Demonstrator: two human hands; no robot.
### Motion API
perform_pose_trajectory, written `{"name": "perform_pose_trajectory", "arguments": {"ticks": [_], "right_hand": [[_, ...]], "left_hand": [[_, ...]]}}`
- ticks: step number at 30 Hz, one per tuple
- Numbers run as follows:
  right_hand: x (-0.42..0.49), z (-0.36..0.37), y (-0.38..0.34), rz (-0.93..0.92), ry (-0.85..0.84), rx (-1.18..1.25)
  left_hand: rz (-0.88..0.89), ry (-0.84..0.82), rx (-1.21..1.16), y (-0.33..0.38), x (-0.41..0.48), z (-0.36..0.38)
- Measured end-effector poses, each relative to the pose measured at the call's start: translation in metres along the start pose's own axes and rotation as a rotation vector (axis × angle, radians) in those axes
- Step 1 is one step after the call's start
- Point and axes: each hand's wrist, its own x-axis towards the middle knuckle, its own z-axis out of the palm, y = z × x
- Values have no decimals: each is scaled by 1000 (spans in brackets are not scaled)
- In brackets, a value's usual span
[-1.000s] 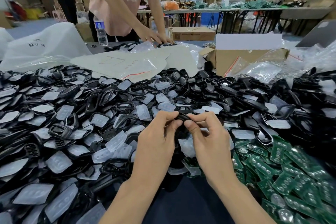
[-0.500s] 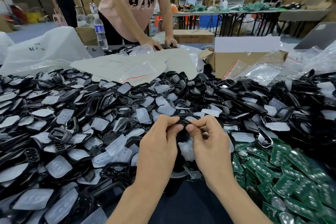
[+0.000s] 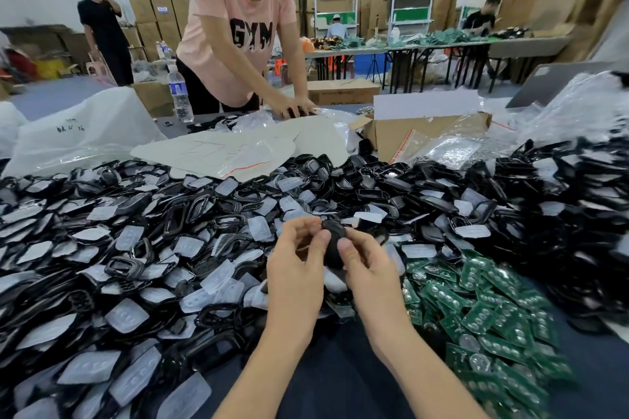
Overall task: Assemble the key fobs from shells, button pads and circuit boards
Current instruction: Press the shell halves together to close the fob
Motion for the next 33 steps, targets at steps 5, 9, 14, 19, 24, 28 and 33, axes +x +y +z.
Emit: {"name": "perform_pose_trajectory", "arguments": {"ticks": [5, 9, 14, 19, 24, 28, 33], "right_hand": [[-21, -20, -17, 30, 142, 177], [-37, -48, -44, -5, 291, 273], [-70, -95, -82, -124, 421, 257], [-103, -153, -111, -233, 624, 177], [-143, -230, -125, -275, 891, 183], [-181, -294, -135, -351, 1165, 157], [-221, -347, -143, -384, 1368, 443]], "left_hand": [[-34, -105, -45, 19, -27, 19], [19, -233, 8, 38, -51, 41], [131, -368, 12, 82, -77, 79], [201, -542, -27, 118, -116, 134], [201, -754, -56, 139, -172, 204], [280, -937, -74, 160, -228, 256], [284, -1143, -53, 180, -302, 311]]}}
